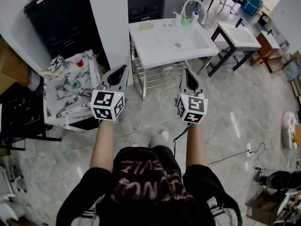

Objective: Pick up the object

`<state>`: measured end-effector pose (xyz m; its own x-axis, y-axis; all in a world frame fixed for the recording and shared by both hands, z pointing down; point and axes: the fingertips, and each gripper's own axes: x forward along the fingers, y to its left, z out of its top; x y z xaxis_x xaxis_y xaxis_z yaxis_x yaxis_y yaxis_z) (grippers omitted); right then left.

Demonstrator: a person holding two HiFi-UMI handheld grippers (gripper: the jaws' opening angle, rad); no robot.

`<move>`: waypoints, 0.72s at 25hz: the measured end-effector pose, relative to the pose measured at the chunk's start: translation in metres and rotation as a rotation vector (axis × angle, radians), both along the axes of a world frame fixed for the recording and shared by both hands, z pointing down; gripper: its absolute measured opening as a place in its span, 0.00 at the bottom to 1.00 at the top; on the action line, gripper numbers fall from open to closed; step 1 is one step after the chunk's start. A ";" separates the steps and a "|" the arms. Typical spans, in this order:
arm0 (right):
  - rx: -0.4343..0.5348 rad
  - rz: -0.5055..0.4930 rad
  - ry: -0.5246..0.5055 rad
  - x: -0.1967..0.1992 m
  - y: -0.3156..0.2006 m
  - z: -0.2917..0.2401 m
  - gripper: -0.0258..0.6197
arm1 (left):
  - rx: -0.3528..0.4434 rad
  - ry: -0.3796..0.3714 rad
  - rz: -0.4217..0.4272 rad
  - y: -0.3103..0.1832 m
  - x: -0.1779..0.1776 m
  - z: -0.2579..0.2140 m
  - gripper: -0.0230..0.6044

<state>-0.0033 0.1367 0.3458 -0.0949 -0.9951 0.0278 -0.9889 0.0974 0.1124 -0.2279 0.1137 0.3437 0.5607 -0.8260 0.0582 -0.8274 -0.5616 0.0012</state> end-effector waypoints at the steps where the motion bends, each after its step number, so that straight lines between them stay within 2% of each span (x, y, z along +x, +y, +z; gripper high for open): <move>1: 0.001 0.002 0.001 0.000 -0.004 0.001 0.06 | 0.000 -0.002 0.003 -0.003 -0.001 0.001 0.06; 9: 0.016 -0.004 0.004 0.015 -0.060 0.009 0.06 | 0.004 -0.014 0.008 -0.054 0.015 0.013 0.06; 18: 0.007 -0.062 0.003 0.058 -0.186 0.027 0.06 | -0.021 -0.028 -0.039 -0.167 0.061 0.036 0.06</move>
